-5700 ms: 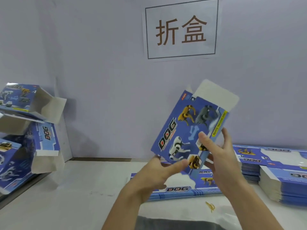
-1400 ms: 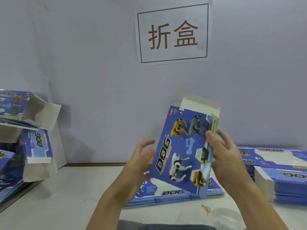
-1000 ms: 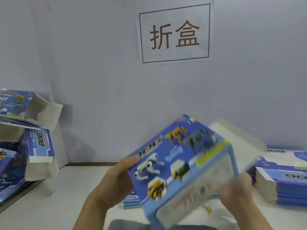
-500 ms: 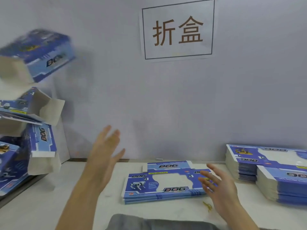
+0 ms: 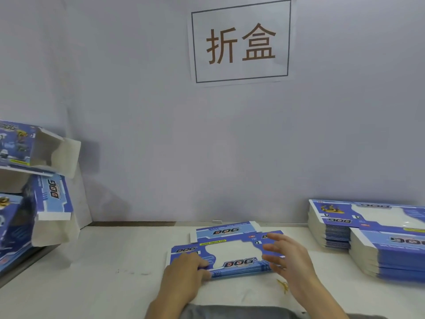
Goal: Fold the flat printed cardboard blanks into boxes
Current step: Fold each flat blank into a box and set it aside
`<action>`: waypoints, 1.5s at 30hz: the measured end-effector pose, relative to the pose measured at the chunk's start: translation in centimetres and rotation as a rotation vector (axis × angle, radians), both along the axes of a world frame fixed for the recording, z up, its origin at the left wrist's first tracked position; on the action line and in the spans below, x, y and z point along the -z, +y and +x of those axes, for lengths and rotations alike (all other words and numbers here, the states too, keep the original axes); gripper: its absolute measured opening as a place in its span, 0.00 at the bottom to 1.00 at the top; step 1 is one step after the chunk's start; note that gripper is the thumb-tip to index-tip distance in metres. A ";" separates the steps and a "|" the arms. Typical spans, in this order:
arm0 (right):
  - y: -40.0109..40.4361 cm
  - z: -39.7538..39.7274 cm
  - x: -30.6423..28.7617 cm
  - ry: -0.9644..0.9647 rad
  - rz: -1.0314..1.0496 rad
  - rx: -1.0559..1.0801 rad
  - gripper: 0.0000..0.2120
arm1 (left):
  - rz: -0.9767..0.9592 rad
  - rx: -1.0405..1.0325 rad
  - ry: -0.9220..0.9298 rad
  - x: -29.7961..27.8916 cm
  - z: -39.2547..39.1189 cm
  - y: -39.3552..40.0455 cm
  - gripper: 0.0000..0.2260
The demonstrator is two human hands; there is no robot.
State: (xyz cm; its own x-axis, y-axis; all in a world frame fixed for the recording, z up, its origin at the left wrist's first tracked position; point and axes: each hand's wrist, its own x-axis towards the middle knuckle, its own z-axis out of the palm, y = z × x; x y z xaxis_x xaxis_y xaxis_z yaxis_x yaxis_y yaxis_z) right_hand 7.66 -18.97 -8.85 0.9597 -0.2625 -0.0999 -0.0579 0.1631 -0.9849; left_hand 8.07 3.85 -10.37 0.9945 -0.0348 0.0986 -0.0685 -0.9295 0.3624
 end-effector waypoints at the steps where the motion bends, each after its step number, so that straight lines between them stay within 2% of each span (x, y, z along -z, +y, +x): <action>1: 0.0 0.0 0.0 0.001 -0.005 -0.011 0.12 | 0.007 0.004 -0.003 0.2 0.1 0.0 0.16; 6: 0.1 0.0 -0.1 -0.029 -0.017 -0.022 0.12 | 0.039 0.011 -0.098 0.1 0.1 0.0 0.11; 11: 0.5 0.0 -0.6 -0.078 -0.033 -0.031 0.13 | 0.152 -0.072 -0.380 -0.9 0.0 -0.4 0.08; 15: 1.8 -0.2 -1.7 -0.101 0.007 -0.162 0.10 | 0.094 -0.088 -0.591 -3.4 -0.7 -1.1 0.10; 18: 2.7 -0.5 -2.6 -0.149 0.176 -0.268 0.15 | 0.145 -0.040 -0.641 -5.6 -1.6 -3.1 0.10; 21: 2.7 -1.2 -3.7 -0.235 0.418 -0.419 0.20 | 0.175 0.146 -0.602 -6.5 -2.5 -6.1 0.10; 24: 2.2 -1.1 -4.0 -0.274 0.498 -0.292 0.16 | 0.028 0.352 -0.416 -6.3 -3.4 -8.2 0.10; 26: 1.4 -0.7 -3.7 -0.287 0.374 -0.120 0.08 | -0.111 0.446 -0.269 -6.0 -3.8 -8.6 0.11; 27: 1.0 -0.6 -3.7 -0.297 0.306 -0.072 0.08 | -0.182 0.465 -0.243 -5.9 -3.8 -8.5 0.11; 29: 0.2 -0.6 -3.9 -0.319 0.201 -0.084 0.09 | -0.314 0.414 -0.325 -6.1 -3.5 -7.9 0.11; 31: -0.5 -0.8 -4.4 -0.334 0.158 -0.133 0.09 | -0.451 0.276 -0.522 -6.7 -3.0 -6.8 0.09; 34: -1.1 -1.1 -5.4 -0.373 0.163 -0.200 0.09 | -0.707 0.041 -0.747 -7.8 -2.7 -4.8 0.17; 36: -1.4 -1.5 -6.0 -0.426 0.167 -0.271 0.13 | -0.883 -0.035 -0.737 -8.6 -2.6 -3.4 0.22; 38: -1.3 -2.1 -6.7 -0.469 0.086 -0.351 0.14 | -0.983 -0.016 -0.687 -9.2 -2.7 -2.6 0.25; 40: -1.0 -2.6 -7.3 -0.491 -0.106 -0.411 0.09 | -1.093 0.081 -0.656 -9.5 -3.1 -2.4 0.19; 42: -0.4 -3.0 -7.9 -0.538 -0.277 -0.338 0.16 | -1.185 0.153 -0.616 -9.5 -3.2 -2.7 0.15; 45: 0.3 -2.9 -8.2 -0.670 -0.237 -0.173 0.25 | -1.245 0.154 -0.559 -9.5 -3.3 -3.2 0.18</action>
